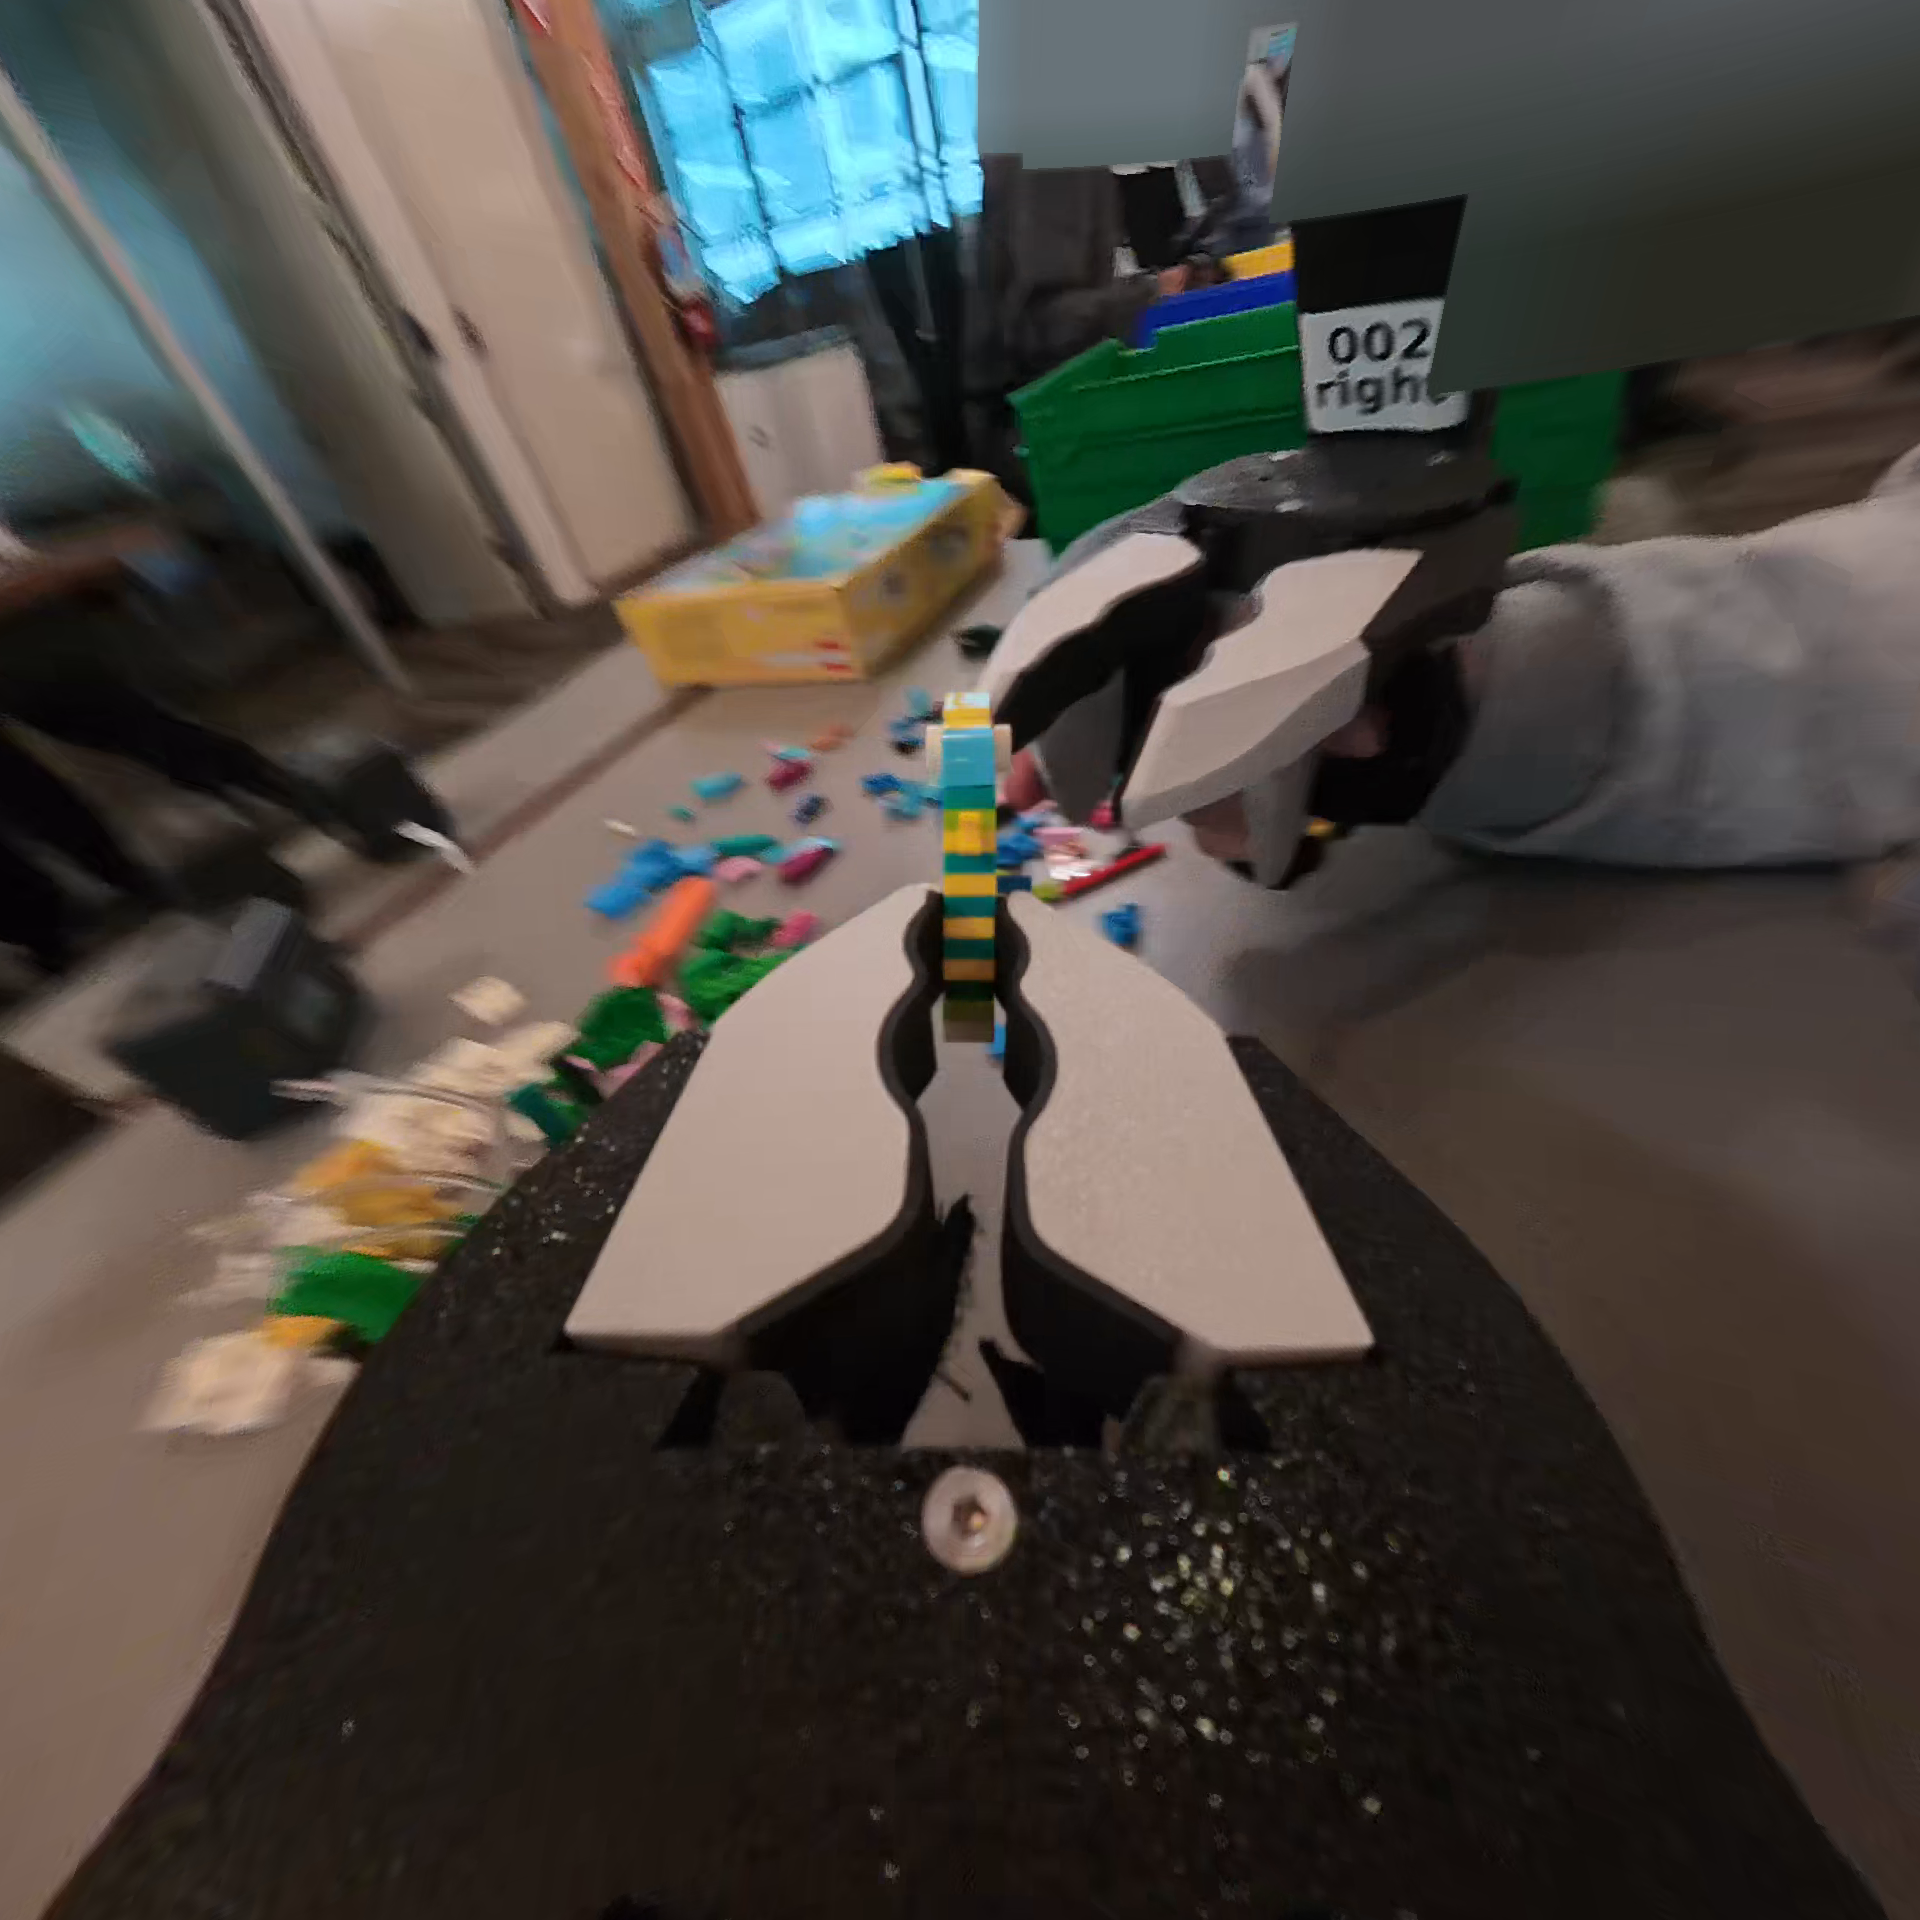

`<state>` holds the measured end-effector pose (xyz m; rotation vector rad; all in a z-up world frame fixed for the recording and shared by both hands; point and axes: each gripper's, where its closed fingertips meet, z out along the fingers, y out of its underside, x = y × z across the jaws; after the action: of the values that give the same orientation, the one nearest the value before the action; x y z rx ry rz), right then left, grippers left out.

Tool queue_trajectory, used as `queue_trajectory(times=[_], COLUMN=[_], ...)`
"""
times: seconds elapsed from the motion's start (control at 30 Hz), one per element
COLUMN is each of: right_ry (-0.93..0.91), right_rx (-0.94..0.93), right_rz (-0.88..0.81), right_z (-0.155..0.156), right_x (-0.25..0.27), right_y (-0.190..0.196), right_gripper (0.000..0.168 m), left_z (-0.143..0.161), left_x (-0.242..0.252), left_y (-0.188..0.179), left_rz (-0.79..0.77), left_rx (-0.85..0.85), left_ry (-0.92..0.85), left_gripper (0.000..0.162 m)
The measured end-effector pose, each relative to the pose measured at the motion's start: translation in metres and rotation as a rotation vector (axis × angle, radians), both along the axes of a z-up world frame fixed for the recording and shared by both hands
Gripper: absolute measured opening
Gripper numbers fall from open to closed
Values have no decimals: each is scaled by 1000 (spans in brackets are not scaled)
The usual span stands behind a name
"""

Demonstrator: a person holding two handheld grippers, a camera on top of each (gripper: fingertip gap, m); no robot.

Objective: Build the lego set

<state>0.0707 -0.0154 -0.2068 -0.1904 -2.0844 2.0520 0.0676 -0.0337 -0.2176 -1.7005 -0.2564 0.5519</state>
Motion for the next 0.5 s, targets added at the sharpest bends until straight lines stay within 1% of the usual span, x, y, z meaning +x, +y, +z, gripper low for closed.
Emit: queue_trajectory(times=[0.1, 0.17, 0.23, 0.3, 0.4, 0.47, 0.5], right_ry=[-33, -74, -114, -107, -61, -48, -68], right_rx=[-60, -80, -88, -100, -71, -5, 55], right_rz=[-10, -17, -11, -21, -42, -11, 36], right_z=[8, 10, 9, 11, 10, 3, -4], right_x=[-2, -4, -5, -7, -8, -6, -1], right_y=[3, 4, 3, 4, 6, 8, 9], right_gripper=[33, 33, 33, 33, 33, 32, 29], left_z=[21, 31, 32, 27, 19, 16, 14], left_x=[-4, -4, -4, -3, -4, -6, -7], left_y=[-13, -21, -22, -16, -10, -12, -12], left_rz=[188, 303, 365, 358, 323, 317, 306], left_rx=[-95, -196, -299, -347, -356, -350, -338], left_ry=[354, 574, 699, 728, 693, 656, 628], left_gripper=[8, 8, 8, 8, 7, 7, 8])
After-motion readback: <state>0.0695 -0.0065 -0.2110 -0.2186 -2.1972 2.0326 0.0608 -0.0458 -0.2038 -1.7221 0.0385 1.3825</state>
